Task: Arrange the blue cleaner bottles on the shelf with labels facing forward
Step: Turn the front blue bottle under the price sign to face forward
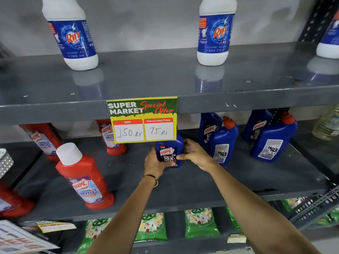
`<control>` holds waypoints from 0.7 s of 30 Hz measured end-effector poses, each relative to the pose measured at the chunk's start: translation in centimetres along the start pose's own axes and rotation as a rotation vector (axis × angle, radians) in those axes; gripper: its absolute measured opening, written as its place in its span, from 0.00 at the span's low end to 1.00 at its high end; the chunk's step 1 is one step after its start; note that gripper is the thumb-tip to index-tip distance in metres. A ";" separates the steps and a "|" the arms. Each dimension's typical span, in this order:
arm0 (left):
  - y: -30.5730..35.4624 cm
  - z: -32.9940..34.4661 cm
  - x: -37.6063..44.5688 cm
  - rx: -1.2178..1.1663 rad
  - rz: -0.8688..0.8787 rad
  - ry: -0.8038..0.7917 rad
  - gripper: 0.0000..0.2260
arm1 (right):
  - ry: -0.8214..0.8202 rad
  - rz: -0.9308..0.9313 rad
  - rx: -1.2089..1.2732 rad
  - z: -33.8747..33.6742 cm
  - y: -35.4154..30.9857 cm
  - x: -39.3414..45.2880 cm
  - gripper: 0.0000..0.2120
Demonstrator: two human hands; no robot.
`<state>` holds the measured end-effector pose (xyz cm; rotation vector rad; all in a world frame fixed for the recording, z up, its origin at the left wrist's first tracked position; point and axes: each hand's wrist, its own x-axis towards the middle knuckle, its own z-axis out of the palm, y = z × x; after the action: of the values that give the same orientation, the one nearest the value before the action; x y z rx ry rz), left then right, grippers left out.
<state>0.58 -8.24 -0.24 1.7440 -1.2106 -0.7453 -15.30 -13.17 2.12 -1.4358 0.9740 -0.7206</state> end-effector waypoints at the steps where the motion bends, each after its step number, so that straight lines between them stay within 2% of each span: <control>1: -0.2 -0.1 0.1 0.028 0.006 -0.015 0.31 | 0.002 0.007 0.008 -0.1 0.3 0.0 0.21; 16: -1.7 0.6 -1.5 0.087 -0.038 0.010 0.26 | 0.011 0.081 0.011 0.7 2.2 -0.2 0.26; 21: -1.9 0.6 -2.5 0.109 -0.098 0.043 0.24 | 0.139 0.144 -0.055 0.3 2.8 -1.4 0.31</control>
<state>0.06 -5.82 -2.21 1.9101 -1.1627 -0.7066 -16.05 -11.65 -0.54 -1.3609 1.1997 -0.6990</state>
